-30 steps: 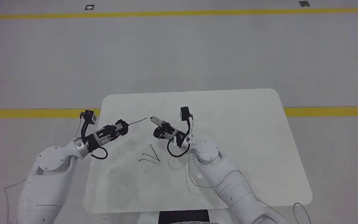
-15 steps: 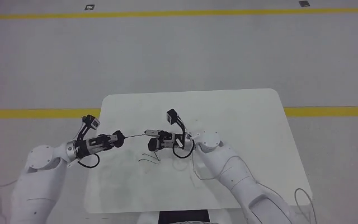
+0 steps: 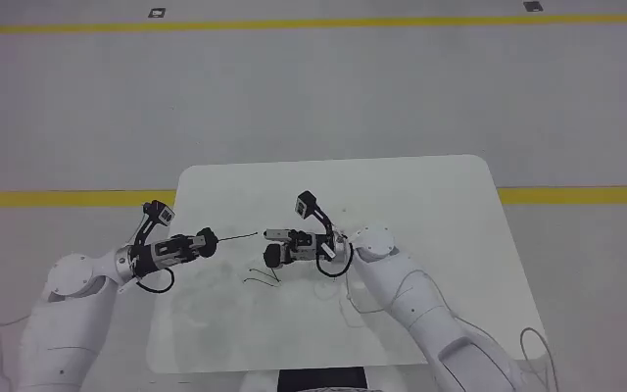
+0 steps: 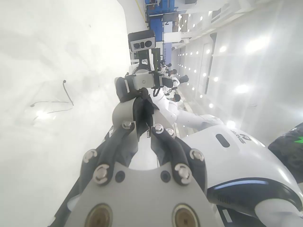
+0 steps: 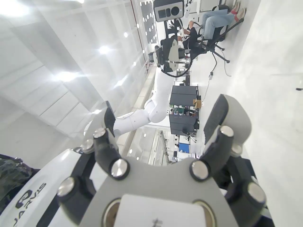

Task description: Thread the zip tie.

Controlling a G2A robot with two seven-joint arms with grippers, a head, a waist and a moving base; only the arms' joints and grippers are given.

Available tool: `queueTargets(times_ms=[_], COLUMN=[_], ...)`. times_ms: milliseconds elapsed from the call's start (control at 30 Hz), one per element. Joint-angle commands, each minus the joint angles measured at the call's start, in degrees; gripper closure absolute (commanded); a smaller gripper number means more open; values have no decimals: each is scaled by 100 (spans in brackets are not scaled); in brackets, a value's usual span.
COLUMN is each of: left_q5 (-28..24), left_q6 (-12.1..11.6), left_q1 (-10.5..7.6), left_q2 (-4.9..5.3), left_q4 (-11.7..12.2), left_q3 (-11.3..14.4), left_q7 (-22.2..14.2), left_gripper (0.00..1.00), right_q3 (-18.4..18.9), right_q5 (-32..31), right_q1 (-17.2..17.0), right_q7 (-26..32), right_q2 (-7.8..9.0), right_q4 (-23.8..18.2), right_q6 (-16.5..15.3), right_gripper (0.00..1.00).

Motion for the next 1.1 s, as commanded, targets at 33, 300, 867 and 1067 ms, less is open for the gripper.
queueTargets(times_ms=[33,300,867,1067], left_q5=[0,0,0,0], left_q6=[0,0,0,0], left_q1=[0,0,0,0], left_q2=[0,0,0,0], left_q4=[0,0,0,0], left_q3=[0,0,0,0], left_q7=[0,0,0,0], left_gripper=[100,100,100,100], right_q3=[-89,-204,-232,-229], right_q5=[30,80,-113,-220], right_q1=[126,381,549,565], right_q7=[29,-185,-551,-709], right_q2=[-24,-114,-262,-315], right_q4=[195,619,891,908], right_q6=[-6,-6,-6,-6], right_gripper=[53,65,78,81])
